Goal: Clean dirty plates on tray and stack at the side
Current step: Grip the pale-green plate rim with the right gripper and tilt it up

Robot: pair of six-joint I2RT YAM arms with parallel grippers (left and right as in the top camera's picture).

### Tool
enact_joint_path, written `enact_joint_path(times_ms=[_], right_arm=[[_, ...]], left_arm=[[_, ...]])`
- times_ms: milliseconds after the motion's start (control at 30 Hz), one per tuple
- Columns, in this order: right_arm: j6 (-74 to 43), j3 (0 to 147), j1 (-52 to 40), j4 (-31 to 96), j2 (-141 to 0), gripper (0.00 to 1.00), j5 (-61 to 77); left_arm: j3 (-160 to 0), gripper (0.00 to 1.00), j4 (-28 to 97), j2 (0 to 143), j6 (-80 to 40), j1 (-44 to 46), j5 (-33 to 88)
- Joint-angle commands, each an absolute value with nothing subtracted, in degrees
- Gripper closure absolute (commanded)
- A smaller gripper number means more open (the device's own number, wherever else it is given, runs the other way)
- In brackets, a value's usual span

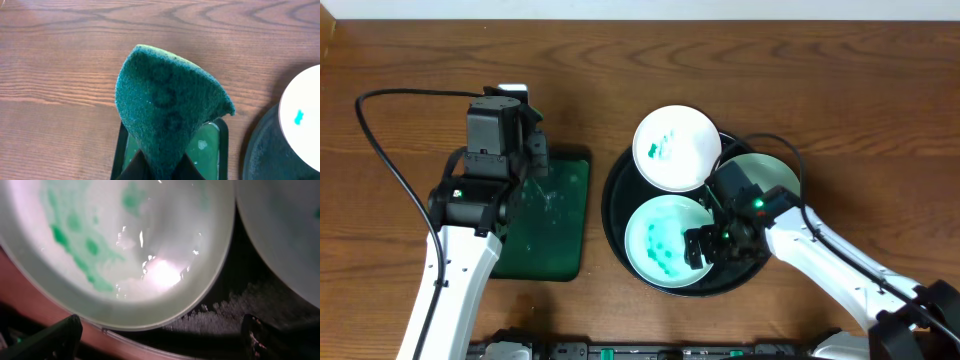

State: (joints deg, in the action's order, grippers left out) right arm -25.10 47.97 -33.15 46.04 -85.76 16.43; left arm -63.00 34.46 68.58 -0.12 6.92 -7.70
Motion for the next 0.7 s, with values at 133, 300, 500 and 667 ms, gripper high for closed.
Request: enact_joint_path(times_ms=[133, 300, 500, 667], right_arm=[[-37.17, 43.97, -33.47, 37.43, -85.91, 0.44, 18.31], [-44.45, 43.64, -33.47, 35.55, -85.89, 0.53, 14.70], [-48.62, 42.87, -33.50, 35.53, -85.91, 0.44, 13.02], [-53.63, 39.97, -33.47, 34.48, -85.91, 0.50, 11.81]], left_arm=[[-62.67, 0.93, 34.48, 68.60, 0.40, 7.05, -8.40], [-62.67, 0.92, 35.44, 68.60, 0.40, 7.05, -8.43], [-62.67, 0.93, 35.73, 68.60, 0.40, 7.05, -8.43], [-62.67, 0.93, 35.73, 68.60, 0.40, 7.05, -8.43]])
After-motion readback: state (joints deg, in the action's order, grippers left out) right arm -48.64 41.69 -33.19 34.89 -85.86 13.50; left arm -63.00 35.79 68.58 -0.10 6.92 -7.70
